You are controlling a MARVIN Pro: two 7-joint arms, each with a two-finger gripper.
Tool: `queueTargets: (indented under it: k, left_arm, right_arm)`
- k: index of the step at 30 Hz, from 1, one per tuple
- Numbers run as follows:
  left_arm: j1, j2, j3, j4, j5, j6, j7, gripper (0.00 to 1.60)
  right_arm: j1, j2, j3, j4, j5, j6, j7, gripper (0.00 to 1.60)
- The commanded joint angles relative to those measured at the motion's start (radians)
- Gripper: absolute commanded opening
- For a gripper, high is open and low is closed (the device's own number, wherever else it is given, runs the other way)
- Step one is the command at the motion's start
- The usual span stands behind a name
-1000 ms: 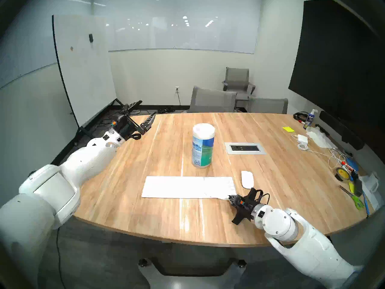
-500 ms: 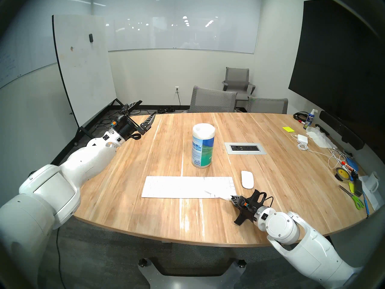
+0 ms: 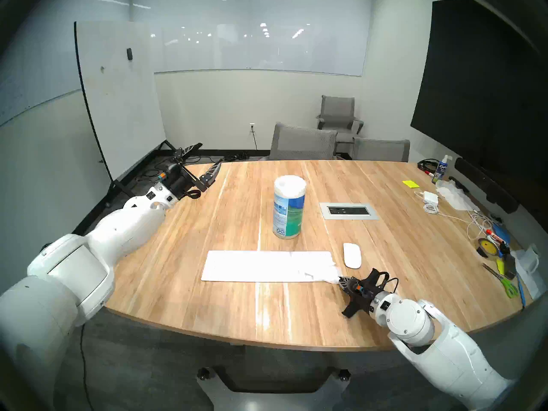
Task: Wipe the keyboards and mice with a disinfecting wipe, then set the wipe down
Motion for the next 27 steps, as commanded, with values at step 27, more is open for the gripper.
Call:
queueTargets:
  k: [27]
  left_arm:
    - [-0.019,0.001,-0.015,-0.006,0.003,0.000,0.000,1.60]
  right_arm:
    - [0.110,-0.104,-0.096,-0.028,-0.050,0.077,-0.028,0.00]
